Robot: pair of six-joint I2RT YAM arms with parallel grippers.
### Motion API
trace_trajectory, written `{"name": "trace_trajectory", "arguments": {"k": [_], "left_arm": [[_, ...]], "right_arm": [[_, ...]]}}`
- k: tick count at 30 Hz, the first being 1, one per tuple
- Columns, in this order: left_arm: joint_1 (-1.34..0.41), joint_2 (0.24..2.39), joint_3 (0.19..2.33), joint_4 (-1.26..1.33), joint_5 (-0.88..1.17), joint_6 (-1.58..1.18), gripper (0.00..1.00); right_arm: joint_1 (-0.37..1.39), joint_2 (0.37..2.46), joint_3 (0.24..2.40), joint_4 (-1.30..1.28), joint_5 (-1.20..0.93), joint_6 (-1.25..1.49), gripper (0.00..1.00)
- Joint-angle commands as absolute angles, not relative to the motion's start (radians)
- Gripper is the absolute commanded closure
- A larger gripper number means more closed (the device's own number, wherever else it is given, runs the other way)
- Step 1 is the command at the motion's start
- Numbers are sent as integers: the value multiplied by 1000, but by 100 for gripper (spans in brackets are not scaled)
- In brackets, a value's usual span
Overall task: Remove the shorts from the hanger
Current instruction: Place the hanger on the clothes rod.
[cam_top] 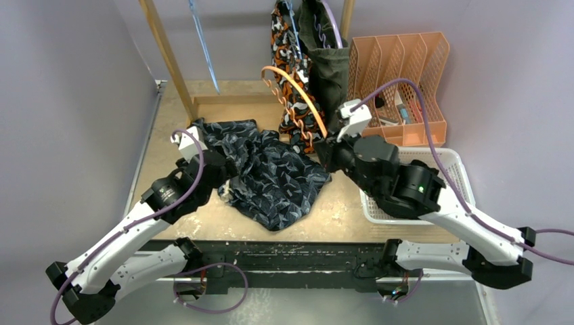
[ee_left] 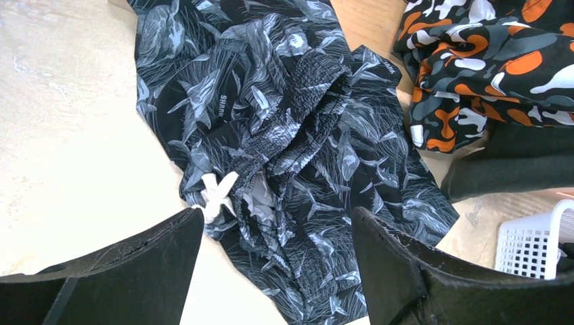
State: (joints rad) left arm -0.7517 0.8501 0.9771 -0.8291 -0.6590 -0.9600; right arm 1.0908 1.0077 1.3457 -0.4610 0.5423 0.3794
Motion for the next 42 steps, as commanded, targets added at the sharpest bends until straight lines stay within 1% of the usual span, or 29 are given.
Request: {"name": "trace_trajectory", "arguments": {"k": [1,5,12,16,19,24,30,36,42], "left_arm": [[-747,837,962,-834,-682,-1019,20],[-747,838,948,-839,-686,-1052,20],[-746,850,967,-845,-663,-1040,20],[-747,853,997,-942,-755,-1079,19],[-746,838,1005,-987,-801,-1087,19],[-747,804,1008,-989,-798,-1083,18],[-746,781,1008,-994,-802,-1079,18],[-746,782,1010,-989,-793,-1068,18],[-746,793,1009,-982,-770,-1060,18]], "right_arm": [[1089,1085,1473,-397,646,305,100],[1089,1185,1585,-384,681,249,100],[1089,1364,1790,-343,830,136,100],[1077,1435,1877,-274,843,36,100],[1049,1500,1986,-288,794,1,100],[990,1650,2240,-473,624,57,100],[931,1768,2439,-601,459,108,100],[883,1777,2449,-570,397,120,100],[862,1801,2445,-522,397,120,100]]}}
